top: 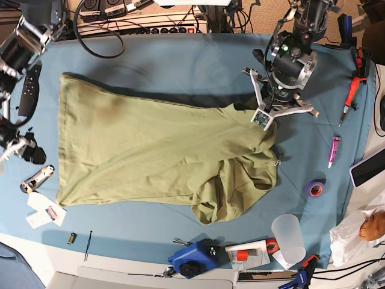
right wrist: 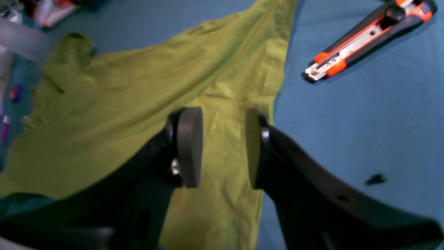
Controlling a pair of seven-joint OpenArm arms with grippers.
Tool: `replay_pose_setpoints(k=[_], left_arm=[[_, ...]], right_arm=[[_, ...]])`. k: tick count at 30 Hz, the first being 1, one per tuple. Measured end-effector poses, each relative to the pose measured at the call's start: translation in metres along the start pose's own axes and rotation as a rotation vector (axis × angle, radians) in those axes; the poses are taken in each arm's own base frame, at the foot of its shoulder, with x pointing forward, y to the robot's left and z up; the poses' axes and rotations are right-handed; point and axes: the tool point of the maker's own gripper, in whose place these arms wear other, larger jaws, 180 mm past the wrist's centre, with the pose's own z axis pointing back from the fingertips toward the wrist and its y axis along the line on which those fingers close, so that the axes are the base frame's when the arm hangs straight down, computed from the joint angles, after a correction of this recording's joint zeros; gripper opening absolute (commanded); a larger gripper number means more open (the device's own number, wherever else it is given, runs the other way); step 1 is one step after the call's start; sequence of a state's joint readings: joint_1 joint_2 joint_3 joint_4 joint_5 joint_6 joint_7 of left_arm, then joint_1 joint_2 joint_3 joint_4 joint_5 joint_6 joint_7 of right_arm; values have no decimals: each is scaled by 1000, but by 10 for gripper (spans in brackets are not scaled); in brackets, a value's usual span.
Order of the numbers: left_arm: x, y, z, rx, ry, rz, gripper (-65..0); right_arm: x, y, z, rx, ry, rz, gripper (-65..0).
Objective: Layout the t-shirt on the table in an organized manner, then fold the t-shirt properly
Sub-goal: 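Grasp the shirt's shoulder with the left gripper and lift it, then hold the shirt shoulder with the left gripper while right gripper withdraws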
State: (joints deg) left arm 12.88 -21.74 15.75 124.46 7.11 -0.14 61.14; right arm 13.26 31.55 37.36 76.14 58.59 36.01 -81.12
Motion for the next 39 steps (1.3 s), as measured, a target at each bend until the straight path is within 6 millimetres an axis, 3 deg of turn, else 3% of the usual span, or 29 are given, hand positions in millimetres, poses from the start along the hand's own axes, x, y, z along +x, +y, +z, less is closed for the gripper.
replay_pose_setpoints(k=[6, 10, 13, 17, 22, 28, 34, 39], left_arm=[[-8, 5, 41, 4, -49, -119, -650], [-48, -24, 49, -139, 37, -215, -650], [-57, -42, 55, -216, 49, -200, -650], [-69, -51, 61, -247, 77, -198, -650], [-67, -48, 60, -224, 73, -163, -650], [-68, -49, 60, -226, 74, -163, -650], [-68, -48, 60, -225, 75, -163, -650], [-68, -48, 60, -225, 75, -163, -650]], right_arm=[[-27, -9, 15, 11, -4, -66, -435], [-53, -1, 19, 76, 18, -75, -435], [-72, 6, 23, 117, 30, -104, -435], [-111, 10, 30, 127, 101, -149, -435], [-145, 18, 33, 151, 139, -203, -435], [-169, 37, 21, 199, 129, -282, -435], [-193, 41, 13, 168, 182, -300, -435], [-195, 36, 14, 143, 199, -280, -435]])
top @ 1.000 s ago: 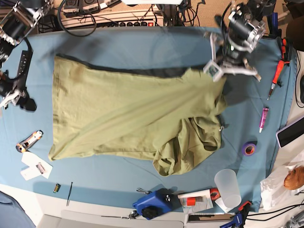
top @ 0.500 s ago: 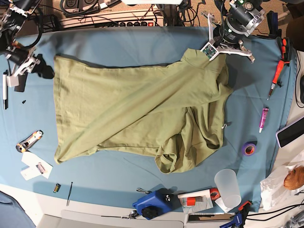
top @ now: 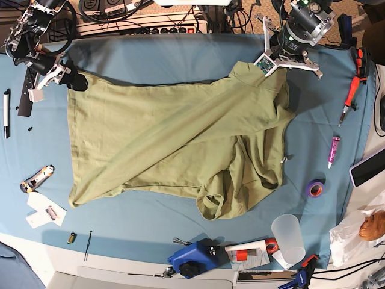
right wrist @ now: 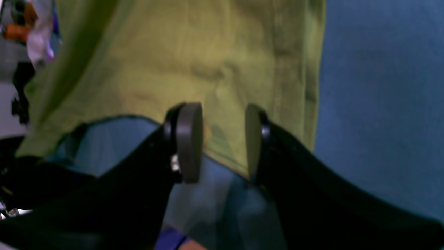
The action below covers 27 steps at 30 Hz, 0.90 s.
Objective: Layout the t-shirt on the table in an organized manner, then fold the t-shirt properly
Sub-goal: 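Hold the shirt shoulder with the left gripper while right gripper withdraws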
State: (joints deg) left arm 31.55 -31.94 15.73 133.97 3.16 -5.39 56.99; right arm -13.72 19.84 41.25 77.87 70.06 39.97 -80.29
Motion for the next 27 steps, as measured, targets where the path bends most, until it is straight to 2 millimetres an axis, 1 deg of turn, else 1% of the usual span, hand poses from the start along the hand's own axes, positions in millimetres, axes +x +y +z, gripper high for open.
replay_pose_setpoints(k=[4, 7, 8, 10, 12, 14, 17, 20, 24, 27], left_arm=[[0, 0, 0, 0, 0, 0, -650], [0, 0, 0, -1, 0, 0, -650], [0, 0, 0, 0, 0, 0, -650], [0, 0, 0, 0, 0, 0, -650], [0, 0, 0, 0, 0, 0, -650], [0, 0, 0, 0, 0, 0, -650], [0, 0, 0, -1, 0, 1, -650], [0, 0, 0, 0, 0, 0, -650], [0, 0, 0, 0, -1, 0, -650], [0, 0, 0, 0, 0, 0, -650]], right_arm=[[2, 1, 8, -55, 37, 77, -435], [15, 7, 16, -123, 50, 198, -435], [19, 7, 19, -161, 60, 240, -435], [24, -2, 26, -267, 92, 295, -435], [20, -14, 33, -355, 135, 302, -435], [16, -22, 36, -400, 162, 296, -435], [9, -21, 33, -392, 166, 282, -435], [-6, -21, 28, -388, 186, 254, -435], [-9, -18, 23, -375, 169, 242, -435], [-6, -25, 23, -425, 136, 243, -435]])
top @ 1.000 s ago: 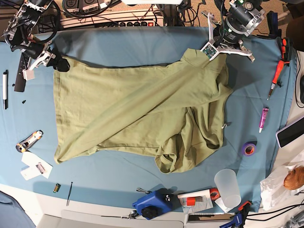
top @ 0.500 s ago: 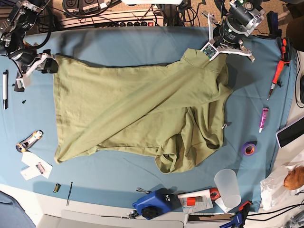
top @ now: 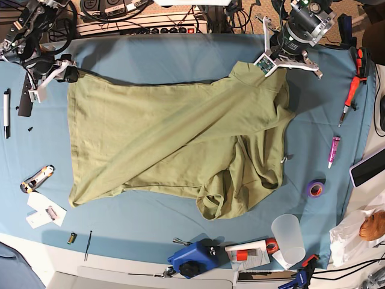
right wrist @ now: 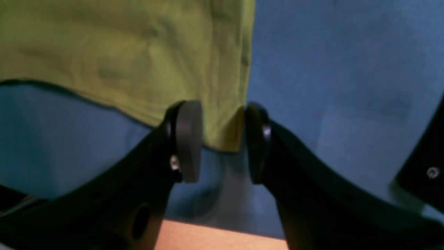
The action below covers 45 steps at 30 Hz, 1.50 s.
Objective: Layout the t-shirt on the table in an organized manner, then fold the t-shirt properly
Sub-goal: 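Hold the shirt shoulder with the left gripper while right gripper withdraws, then grasp the shirt's opposite corner with the right gripper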
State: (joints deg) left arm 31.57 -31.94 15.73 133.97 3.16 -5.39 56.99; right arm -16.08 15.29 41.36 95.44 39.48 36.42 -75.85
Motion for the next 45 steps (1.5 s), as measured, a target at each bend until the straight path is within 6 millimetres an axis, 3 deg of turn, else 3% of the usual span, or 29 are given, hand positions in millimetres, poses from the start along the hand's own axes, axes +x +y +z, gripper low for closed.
replay_pose_setpoints(k=[18, 30, 31, 34, 39, 42, 45], left_arm=[[0, 0, 0, 0, -1, 0, -650], [1, 1, 0, 2, -3, -1, -650], [1, 1, 0, 2, -2, 0, -650], [1, 1, 0, 2, -2, 0, -650], [0, 1, 0, 2, 1, 0, -650], [-11, 1, 0, 2, 65, 0, -650], [-15, 0, 1, -4, 88, -7, -650]], right_arm=[[3, -10, 0, -64, -29, -41, -435], [0, 40, -19, 89, -44, -47, -436], [0, 42, -20, 94, -43, -42, -462], [0, 47, -23, 106, -36, -34, -650], [-1, 46, -23, 98, -34, 11, -650], [3, 39, -16, 72, -33, 29, -650], [0, 16, 5, -36, -6, 48, -650]])
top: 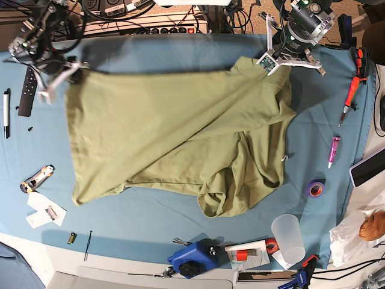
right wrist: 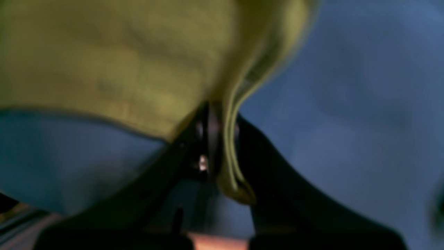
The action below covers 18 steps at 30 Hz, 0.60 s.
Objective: Layout the t-shirt on the table in an organized manner, then fold the t-shirt properly
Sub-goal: 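Grasp the shirt's opposite corner with the right gripper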
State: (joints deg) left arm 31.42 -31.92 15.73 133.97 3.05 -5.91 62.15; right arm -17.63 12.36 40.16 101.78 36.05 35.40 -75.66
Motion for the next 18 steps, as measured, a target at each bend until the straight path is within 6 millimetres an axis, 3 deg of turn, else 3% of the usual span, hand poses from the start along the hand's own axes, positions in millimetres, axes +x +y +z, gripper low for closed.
replay_pose_setpoints(k=[3, 6, 11, 18], left_arm=[[1, -18, 1, -96, -12, -4, -650], [-3, -36, 4, -176, -7, -8, -650], [-20, -55, 10, -230, 38, 7, -650], [-28, -68, 15, -280, 56, -32, -650]], right_arm=[[19, -13, 28, -46, -77, 19, -650], [37, -13, 48, -18, -171, 7, -650], [-6, -19, 54, -21, -51, 31, -650], [-27, -19, 57, -20, -5, 26, -650]])
